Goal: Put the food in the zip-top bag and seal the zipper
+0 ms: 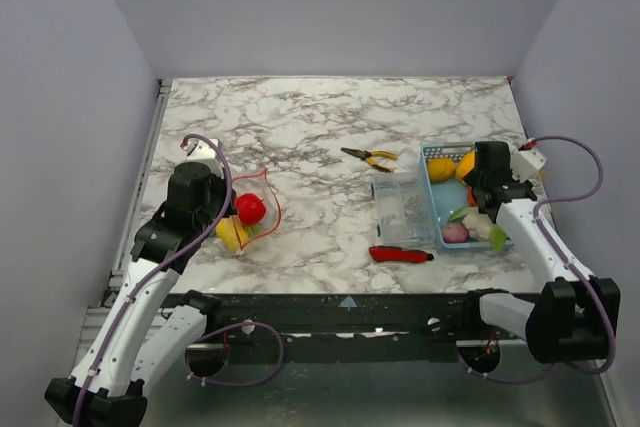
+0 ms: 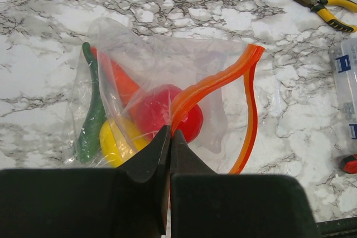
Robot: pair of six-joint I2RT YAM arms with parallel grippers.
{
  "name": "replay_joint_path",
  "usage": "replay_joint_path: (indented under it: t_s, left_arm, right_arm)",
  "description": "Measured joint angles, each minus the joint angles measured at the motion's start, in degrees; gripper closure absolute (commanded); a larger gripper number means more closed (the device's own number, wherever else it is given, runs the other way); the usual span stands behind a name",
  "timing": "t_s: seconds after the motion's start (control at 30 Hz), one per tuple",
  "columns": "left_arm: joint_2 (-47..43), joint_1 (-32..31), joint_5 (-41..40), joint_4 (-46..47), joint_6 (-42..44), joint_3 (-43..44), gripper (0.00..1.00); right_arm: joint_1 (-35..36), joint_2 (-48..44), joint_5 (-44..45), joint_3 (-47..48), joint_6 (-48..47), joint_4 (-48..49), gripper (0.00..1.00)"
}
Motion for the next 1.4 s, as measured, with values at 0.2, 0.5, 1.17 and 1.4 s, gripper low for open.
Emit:
replay_joint_path:
  t_s: [0.2, 0.5, 1.17, 1.4]
  left_arm:
    - [-0.3, 0.0, 0.0, 0.0, 0.0, 0.0, 1.0]
    - [-0.3, 0.0, 0.0, 0.0, 0.0, 0.0, 1.0]
    - [-0.3, 0.0, 0.5, 0.0, 0.0, 0.0, 1.0]
    - [-0.4, 0.0, 0.7, 0.0, 0.0, 0.0, 1.0]
  right_arm:
    - [-2.7, 5.3, 0.0, 0.0, -1.4, 3.4, 0.42]
    - [-3.0, 10.6, 0.1, 0.3, -3.8, 7.1, 0.52]
    - [-3.0, 16.6, 2.1, 3.0, -5.9, 7.8, 0.71]
    - [-3.0, 17.8, 2.6, 4.3, -6.8, 7.2, 0.89]
